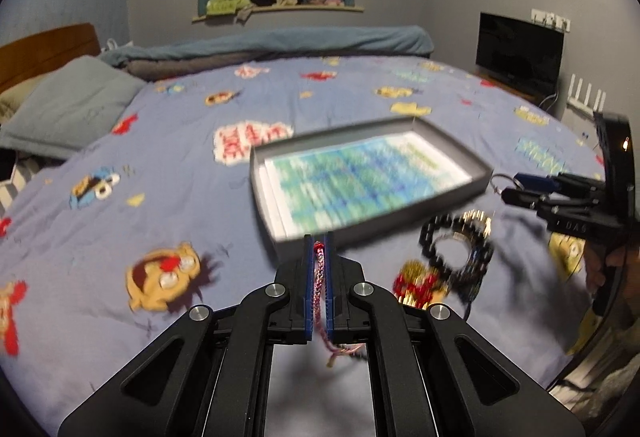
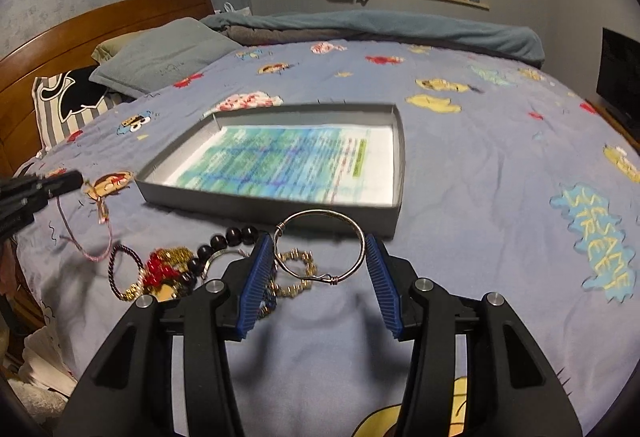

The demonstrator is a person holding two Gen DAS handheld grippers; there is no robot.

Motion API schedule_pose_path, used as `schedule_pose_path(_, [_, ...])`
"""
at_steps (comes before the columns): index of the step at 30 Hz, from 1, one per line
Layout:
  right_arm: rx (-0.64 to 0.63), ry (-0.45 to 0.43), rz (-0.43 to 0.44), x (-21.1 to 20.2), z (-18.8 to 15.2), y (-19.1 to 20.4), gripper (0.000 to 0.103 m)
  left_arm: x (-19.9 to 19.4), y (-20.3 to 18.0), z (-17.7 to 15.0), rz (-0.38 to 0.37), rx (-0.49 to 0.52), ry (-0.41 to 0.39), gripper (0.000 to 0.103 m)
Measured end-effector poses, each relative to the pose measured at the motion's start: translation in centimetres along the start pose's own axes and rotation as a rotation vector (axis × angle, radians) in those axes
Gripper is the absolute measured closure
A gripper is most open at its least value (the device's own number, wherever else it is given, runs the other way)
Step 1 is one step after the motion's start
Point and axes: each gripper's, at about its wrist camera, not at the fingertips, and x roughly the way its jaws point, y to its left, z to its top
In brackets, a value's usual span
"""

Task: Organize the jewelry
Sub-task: 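Carry both bracelets into the grey box and open both tools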

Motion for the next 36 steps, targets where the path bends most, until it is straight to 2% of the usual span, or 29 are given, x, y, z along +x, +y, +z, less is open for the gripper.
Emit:
schedule_pose_path(7, [-0.025, -0.05, -0.012, 0.0, 4.2, -0.2, 0.055, 1.0, 1.2, 5.4, -0.006, 0.011, -0.056, 0.098])
schedule_pose_path(17, [0.031, 0.018, -0.044, 7.5, 9.9, -2.4, 0.055, 11.7, 3.6, 11.2, -0.03, -0.059, 0.035, 0.098])
schedule_pose_path(22, [0.053, 0.058, -0.058, 11.1, 11.8, -2.9, 0.055, 16.5, 4.1, 11.8, -0.001, -0.075, 0.108, 0.098])
schedule_pose_path(30, [0.031, 0.177, -0.104, 15.5, 12.1, -2.4, 0.055, 21.9, 4.7, 10.5, 0.0, -0.142, 0.237, 0.098])
schedule_pose_path(36, [0.02, 0.227, -0.131, 17.0, 11.2, -2.2, 0.055, 23.4, 3.7, 9.2, 0.053, -0.063, 0.295, 0.098])
